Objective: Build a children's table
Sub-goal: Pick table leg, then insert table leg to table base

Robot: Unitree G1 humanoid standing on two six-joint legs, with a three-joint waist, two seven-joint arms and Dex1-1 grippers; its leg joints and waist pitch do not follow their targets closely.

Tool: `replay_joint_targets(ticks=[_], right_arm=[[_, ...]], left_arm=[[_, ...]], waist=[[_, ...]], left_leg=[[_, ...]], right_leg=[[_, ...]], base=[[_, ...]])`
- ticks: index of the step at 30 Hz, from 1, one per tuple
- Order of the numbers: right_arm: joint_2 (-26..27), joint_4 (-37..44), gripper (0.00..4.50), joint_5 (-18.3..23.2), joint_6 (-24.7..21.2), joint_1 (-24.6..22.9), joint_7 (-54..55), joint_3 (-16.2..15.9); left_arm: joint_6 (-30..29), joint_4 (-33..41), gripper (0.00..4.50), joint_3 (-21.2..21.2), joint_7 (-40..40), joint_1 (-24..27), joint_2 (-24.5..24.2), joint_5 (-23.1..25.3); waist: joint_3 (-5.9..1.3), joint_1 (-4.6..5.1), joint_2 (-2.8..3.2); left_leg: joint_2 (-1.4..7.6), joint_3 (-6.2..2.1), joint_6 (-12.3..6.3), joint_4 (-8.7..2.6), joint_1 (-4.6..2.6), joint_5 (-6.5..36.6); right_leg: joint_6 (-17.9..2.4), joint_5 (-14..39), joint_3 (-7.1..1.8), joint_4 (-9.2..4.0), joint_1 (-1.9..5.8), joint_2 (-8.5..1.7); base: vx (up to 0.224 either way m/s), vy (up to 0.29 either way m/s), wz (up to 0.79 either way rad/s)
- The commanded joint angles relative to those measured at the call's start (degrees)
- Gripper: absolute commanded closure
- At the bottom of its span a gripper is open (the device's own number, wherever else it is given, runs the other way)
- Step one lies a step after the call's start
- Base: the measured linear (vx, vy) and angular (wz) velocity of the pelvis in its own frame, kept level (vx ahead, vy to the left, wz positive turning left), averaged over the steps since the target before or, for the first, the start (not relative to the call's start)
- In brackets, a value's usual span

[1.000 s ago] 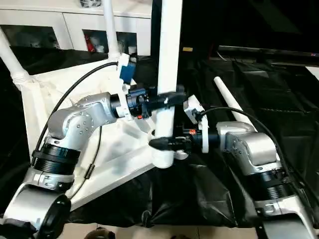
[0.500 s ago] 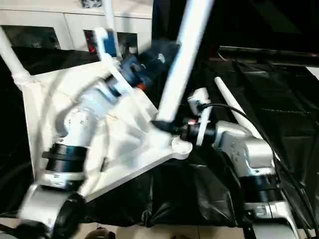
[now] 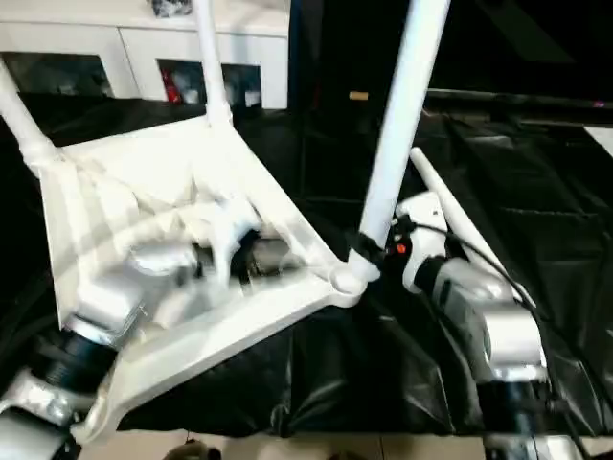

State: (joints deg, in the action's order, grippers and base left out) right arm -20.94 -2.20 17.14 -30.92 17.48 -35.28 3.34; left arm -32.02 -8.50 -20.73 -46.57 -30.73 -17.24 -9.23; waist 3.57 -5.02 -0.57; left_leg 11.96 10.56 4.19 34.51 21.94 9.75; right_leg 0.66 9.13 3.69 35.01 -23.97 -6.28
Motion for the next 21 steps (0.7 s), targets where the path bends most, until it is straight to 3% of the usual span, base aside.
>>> replay_joint_targets(ticks=[1, 4, 13, 15, 18, 21], right_arm=[[-0.2, 2.1, 2.62, -0.4, -0.5, -0.4, 1.0, 0.3], [-0.1, 2.7, 2.62, -0.3, -0.6, -1.0, 1.4, 0.3], [-0.4, 3.8, 2.62, -0.3, -1.4, -1.9, 2.4, 0.1], [-0.4, 4.1, 2.62, -0.5, -1.4, -1.9, 3.0, -0.1], [-0.2, 4.9, 2.62, -2.2, -1.0, -2.1, 5.6, -0.3], [2.7, 6.7, 2.62, -3.1, -2.0, -2.3, 10.9, 0.4]], left_arm=[[-2.1, 1.7, 1.46, -2.2, 0.9, 0.3, -0.9, 2.5], [-3.8, 2.8, 1.46, -2.3, 1.1, 0.7, -1.3, 2.2], [-10.3, 7.7, 1.46, -3.8, 0.2, 1.6, -0.1, 0.2], [-9.0, 7.3, 1.46, -1.4, 3.2, 1.8, 2.1, 0.1], [-1.0, 5.1, 1.46, 4.5, 11.5, 1.6, 5.6, 1.1], [5.6, 5.1, 1.46, 14.5, 23.2, 2.3, 8.5, 0.9]], waist=[[-4.31, 0.27, 0.39], [-4.31, 0.57, 0.38], [-4.3, 1.0, 0.54], [-4.36, 1.12, 0.44], [-4.41, 1.16, 0.29], [-4.44, 1.68, 0.01]], left_leg=[[0.44, -0.17, 1.39, -4.45, -1.04, 15.8], [0.18, -0.15, 1.21, -4.32, -0.95, 16.0], [0.15, -0.3, 0.97, -4.39, -0.79, 16.6], [0.14, -0.24, 0.82, -4.31, -0.69, 16.3], [0.07, -0.34, 0.54, -4.26, -0.44, 15.8], [-0.12, -0.45, 0.51, -4.21, -0.13, 15.5]], right_leg=[[-8.4, 17.7, -1.54, -4.54, 3.01, -0.95], [-7.6, 20.5, -1.54, -4.92, 2.93, -0.95], [-7.7, 21.2, -1.43, -5.05, 2.77, -0.76], [-7.8, 20.7, -1.42, -5.12, 2.87, -0.74], [-7.2, 20.6, -1.28, -5.32, 3.07, -0.75], [-6.1, 21.5, -1.07, -5.36, 3.24, -0.71]], base=[[0.0, 0.0, 0.0], [0.0, 0.0, 0.0], [0.0, 0.0, 0.0], [0.0, 0.0, 0.0], [0.0, 0.0, 0.0], [0.0, 0.0, 0.0]])
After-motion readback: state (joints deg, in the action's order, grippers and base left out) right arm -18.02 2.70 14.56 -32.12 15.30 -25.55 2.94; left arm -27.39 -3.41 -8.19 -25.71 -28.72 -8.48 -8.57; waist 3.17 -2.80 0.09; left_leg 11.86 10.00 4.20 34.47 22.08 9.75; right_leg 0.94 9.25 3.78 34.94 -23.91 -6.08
